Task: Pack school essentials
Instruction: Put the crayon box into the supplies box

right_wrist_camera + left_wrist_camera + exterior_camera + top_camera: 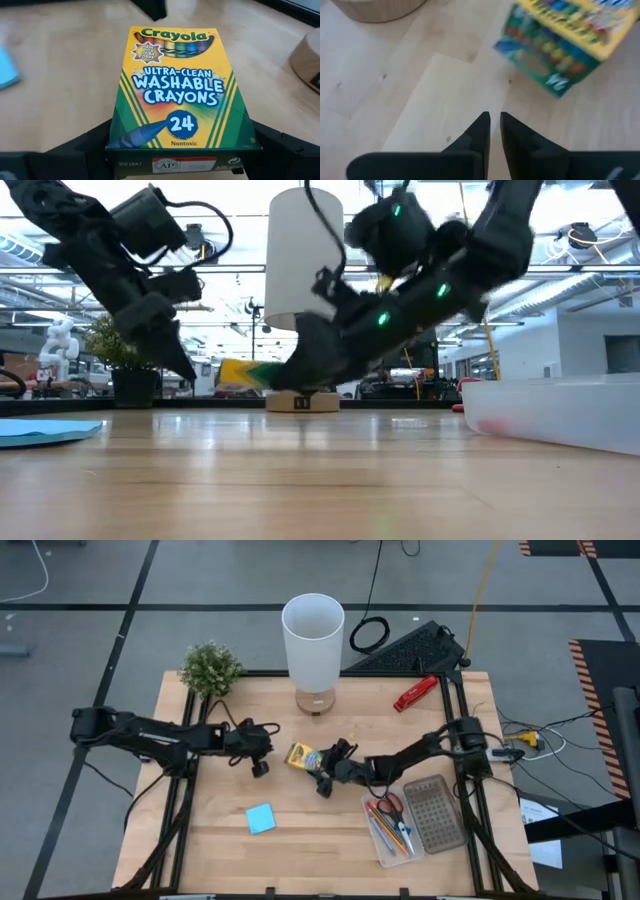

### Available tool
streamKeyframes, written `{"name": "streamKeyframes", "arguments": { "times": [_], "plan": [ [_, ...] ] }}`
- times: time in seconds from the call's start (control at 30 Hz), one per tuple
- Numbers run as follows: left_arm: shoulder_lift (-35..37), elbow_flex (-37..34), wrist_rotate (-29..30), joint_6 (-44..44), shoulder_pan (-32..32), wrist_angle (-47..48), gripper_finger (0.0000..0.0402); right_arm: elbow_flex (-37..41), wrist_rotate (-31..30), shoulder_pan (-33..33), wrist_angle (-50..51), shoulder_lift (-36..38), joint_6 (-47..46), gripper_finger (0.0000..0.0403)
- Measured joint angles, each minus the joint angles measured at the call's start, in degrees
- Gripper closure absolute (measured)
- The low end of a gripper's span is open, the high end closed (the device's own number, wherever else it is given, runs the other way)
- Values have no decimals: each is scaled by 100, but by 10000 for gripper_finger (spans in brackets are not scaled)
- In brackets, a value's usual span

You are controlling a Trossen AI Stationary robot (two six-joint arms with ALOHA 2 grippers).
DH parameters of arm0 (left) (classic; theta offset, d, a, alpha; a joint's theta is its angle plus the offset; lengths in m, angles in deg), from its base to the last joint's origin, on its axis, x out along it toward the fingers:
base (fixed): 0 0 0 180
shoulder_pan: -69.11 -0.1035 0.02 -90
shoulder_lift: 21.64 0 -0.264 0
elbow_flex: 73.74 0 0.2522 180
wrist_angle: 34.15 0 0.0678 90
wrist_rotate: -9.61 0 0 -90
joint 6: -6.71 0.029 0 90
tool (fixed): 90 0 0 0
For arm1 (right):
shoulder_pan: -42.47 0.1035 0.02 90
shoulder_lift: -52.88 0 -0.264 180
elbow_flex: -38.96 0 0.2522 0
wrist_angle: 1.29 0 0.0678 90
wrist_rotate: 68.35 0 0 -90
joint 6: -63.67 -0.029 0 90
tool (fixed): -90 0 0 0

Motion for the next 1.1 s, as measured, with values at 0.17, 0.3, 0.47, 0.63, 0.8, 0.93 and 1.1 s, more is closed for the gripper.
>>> {"name": "streamKeyframes", "arguments": {
  "times": [0.17,0.3,0.47,0.63,0.8,0.93,1.1],
  "plan": [
    [278,0,22,-96,182,113,355,-2,-1,478,1190,854,-12,81],
    [338,-2,37,-207,349,101,355,-2,-9,921,2175,1598,-264,81],
    [335,-2,37,-322,541,81,355,-2,-48,1481,3390,2390,-969,81],
    [335,-2,41,-355,677,-101,355,-2,-55,2042,4393,2932,-1716,81],
    [335,-1,41,-320,746,-238,355,-2,-122,2613,5157,3236,-2392,81],
    [335,0,41,-317,784,-346,355,-7,-354,3100,5657,3350,-3060,81],
    [335,0,37,-278,785,-483,355,-7,-310,3663,6272,3479,-3233,81]
  ]
}}
